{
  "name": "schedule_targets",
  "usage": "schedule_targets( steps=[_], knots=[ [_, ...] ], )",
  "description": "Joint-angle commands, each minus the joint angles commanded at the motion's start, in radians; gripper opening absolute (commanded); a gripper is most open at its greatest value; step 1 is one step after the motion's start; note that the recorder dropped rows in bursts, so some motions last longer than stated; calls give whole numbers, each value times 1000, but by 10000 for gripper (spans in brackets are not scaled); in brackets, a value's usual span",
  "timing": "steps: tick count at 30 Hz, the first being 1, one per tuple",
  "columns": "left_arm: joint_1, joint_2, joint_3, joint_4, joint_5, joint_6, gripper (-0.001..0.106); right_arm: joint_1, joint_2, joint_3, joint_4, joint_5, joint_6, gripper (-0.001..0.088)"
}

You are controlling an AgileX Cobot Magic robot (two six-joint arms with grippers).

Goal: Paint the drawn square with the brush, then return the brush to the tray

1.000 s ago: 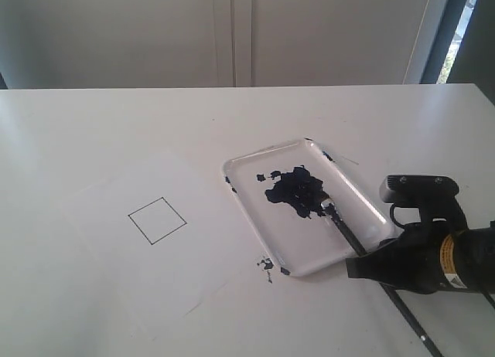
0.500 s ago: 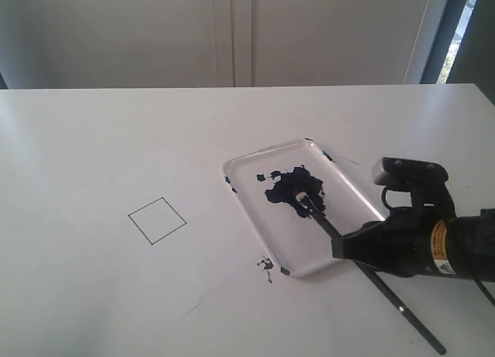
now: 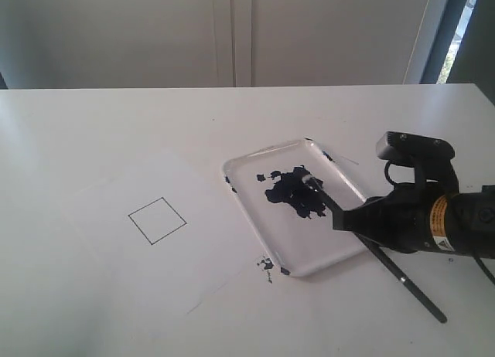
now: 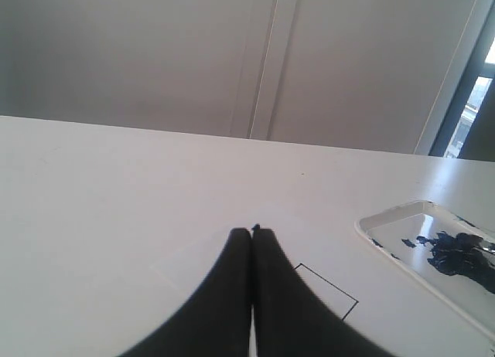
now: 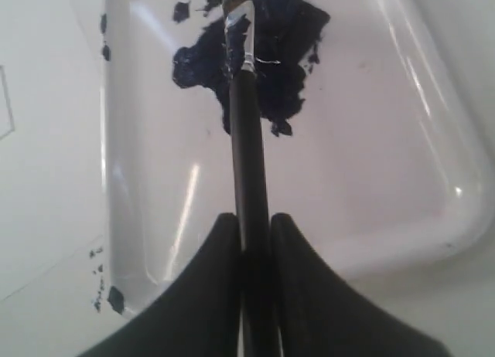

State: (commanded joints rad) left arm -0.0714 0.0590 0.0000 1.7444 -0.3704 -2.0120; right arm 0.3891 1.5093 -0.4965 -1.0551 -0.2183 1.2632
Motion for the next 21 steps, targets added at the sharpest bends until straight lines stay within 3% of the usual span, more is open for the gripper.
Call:
schedule_targets(
  steps=[10,18,21],
  knots=[
    [0,0,0,0,0,0,0,0,28,33,-45,-20,-3,0],
    [0,0,0,0,0,0,0,0,115,29,-22,-119,-58,9],
    [0,0,0,0,0,0,0,0,115,17,-17,-119,-60,212]
  ],
)
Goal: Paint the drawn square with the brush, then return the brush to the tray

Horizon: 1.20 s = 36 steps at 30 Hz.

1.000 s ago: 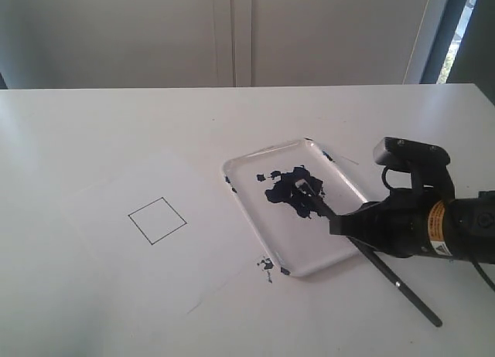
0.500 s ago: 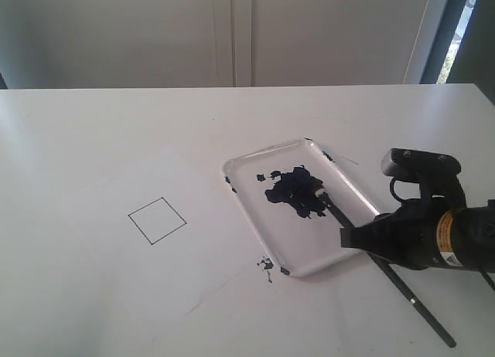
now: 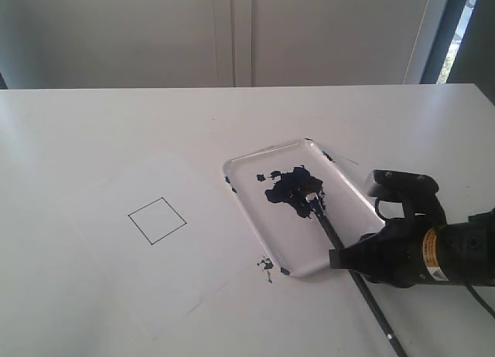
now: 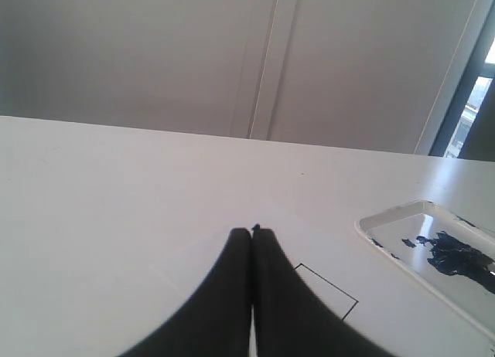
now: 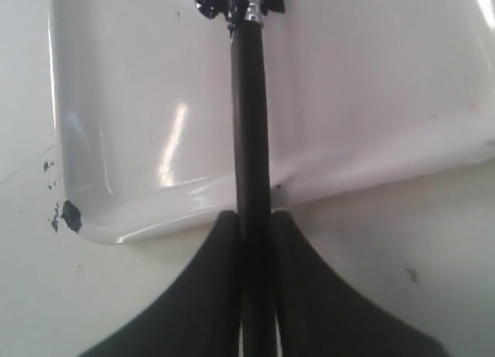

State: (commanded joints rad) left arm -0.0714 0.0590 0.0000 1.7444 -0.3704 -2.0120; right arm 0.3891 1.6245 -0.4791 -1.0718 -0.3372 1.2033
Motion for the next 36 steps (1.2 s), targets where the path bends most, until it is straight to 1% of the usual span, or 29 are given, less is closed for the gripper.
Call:
schedule_targets(
  steps=[1,2,3,4,5,12,15,17,19,23,25,26,28,29,30,32,36],
  knots=[
    [0,0,0,0,0,0,0,0,0,-5,0,-3,0,319],
    [0,0,0,0,0,0,0,0,0,-12,0,-15,3,455],
    [0,0,0,0,0,0,0,0,0,-20,-2,-30,3,545],
    [0,0,0,0,0,0,0,0,0,-27,-2,-47,3,610],
    [0,0,0,0,0,0,0,0,0,-34,-2,-57,3,616],
    [0,0,0,0,0,0,0,0,11,-82,-2,-5,-19,606],
    [0,0,0,0,0,0,0,0,29,-82,-4,-5,-19,558],
    [0,0,0,0,0,0,0,0,45,-82,-4,2,-19,501],
    [0,0,0,0,0,0,0,0,53,-82,-4,2,-19,465],
    [0,0,0,0,0,0,0,0,62,-82,-14,15,-19,458],
    [0,0,0,0,0,0,0,0,62,-79,-90,-36,21,460],
    [0,0,0,0,0,0,0,0,62,-79,-202,-85,120,460],
    [0,0,0,0,0,0,0,0,60,-79,-323,-125,218,460],
    [0,0,0,0,0,0,0,0,60,-79,-359,-117,255,460],
    [0,0,0,0,0,0,0,0,60,-79,-385,-92,284,460],
    [0,0,0,0,0,0,0,0,60,-79,-405,-64,296,460],
    [0,0,0,0,0,0,0,0,60,-79,-407,-42,299,460]
  ],
)
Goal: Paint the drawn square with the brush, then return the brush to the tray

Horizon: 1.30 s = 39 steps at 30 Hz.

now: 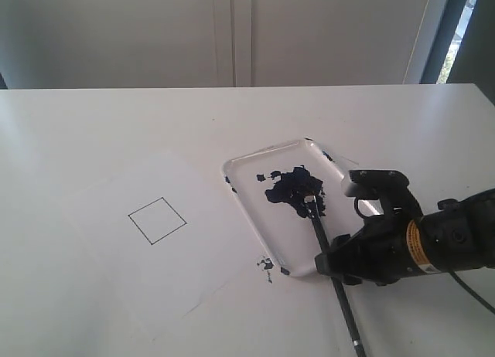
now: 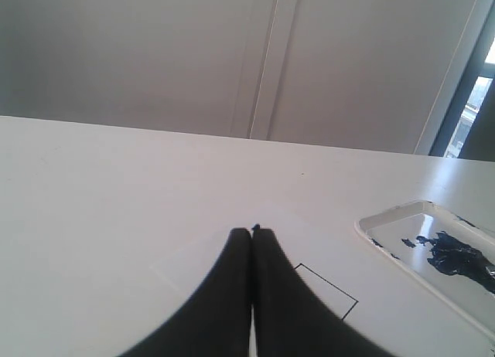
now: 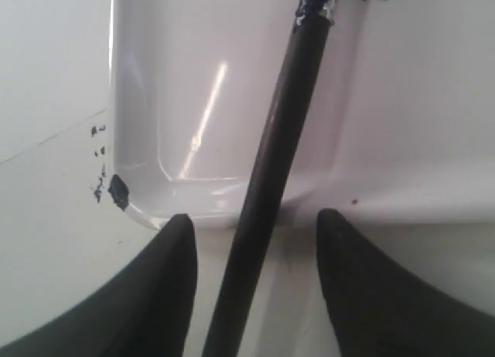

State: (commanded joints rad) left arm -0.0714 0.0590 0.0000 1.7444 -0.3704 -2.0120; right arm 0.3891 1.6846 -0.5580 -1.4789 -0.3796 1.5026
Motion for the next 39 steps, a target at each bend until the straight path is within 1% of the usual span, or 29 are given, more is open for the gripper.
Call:
schedule_targets(
  steps=[5,7,8,11,14,17,18,21,26,31,33,35,36,38,39],
  knots=[
    [0,0,0,0,0,0,0,0,0,0,-5,51,31,460],
    [0,0,0,0,0,0,0,0,0,0,-5,46,49,433],
    [0,0,0,0,0,0,0,0,0,0,-5,33,49,407],
    [0,0,0,0,0,0,0,0,6,0,-7,-15,49,292],
    [0,0,0,0,0,0,0,0,10,0,-7,-27,64,197],
    [0,0,0,0,0,0,0,0,23,0,-7,-27,88,70],
    [0,0,0,0,0,0,0,0,25,0,-7,-27,94,6],
    [0,0,0,0,0,0,0,0,30,0,-7,-27,94,0],
    [0,0,0,0,0,0,0,0,1,0,-7,-75,87,0],
    [0,0,0,0,0,0,0,0,-106,0,-7,-91,90,0],
    [0,0,0,0,0,0,0,0,-171,0,-9,-72,102,0],
    [0,0,0,0,0,0,0,0,-234,0,-43,-46,157,0],
    [0,0,0,0,0,0,0,0,-268,0,-88,-32,210,0],
    [0,0,0,0,0,0,0,0,-327,-2,-225,-22,341,0],
    [0,0,0,0,0,0,0,0,-353,-4,-265,-16,429,0]
  ],
)
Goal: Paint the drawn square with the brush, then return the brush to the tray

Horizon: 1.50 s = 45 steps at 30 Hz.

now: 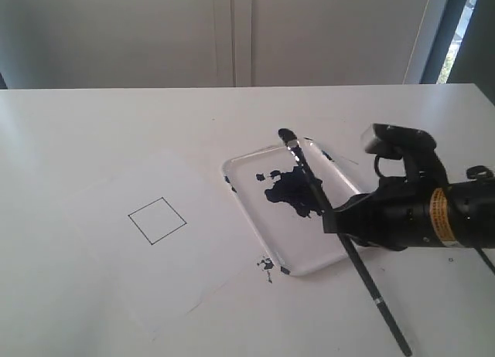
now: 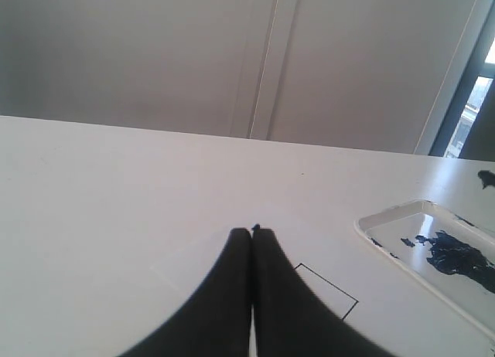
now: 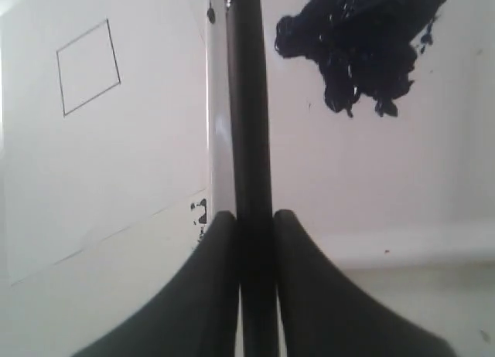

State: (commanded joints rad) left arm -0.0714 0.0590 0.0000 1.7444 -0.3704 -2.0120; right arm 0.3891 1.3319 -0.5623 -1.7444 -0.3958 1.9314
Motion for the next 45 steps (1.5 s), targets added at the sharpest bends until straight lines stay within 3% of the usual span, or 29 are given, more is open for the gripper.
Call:
schedule_targets(
  steps=[9,29,45],
  knots=[
    [0,0,0,0,0,0,0,0,-59,4,0,-10,42,0],
    [0,0,0,0,0,0,0,0,238,4,0,14,88,0],
    [0,0,0,0,0,0,0,0,265,4,0,69,112,0]
  ],
)
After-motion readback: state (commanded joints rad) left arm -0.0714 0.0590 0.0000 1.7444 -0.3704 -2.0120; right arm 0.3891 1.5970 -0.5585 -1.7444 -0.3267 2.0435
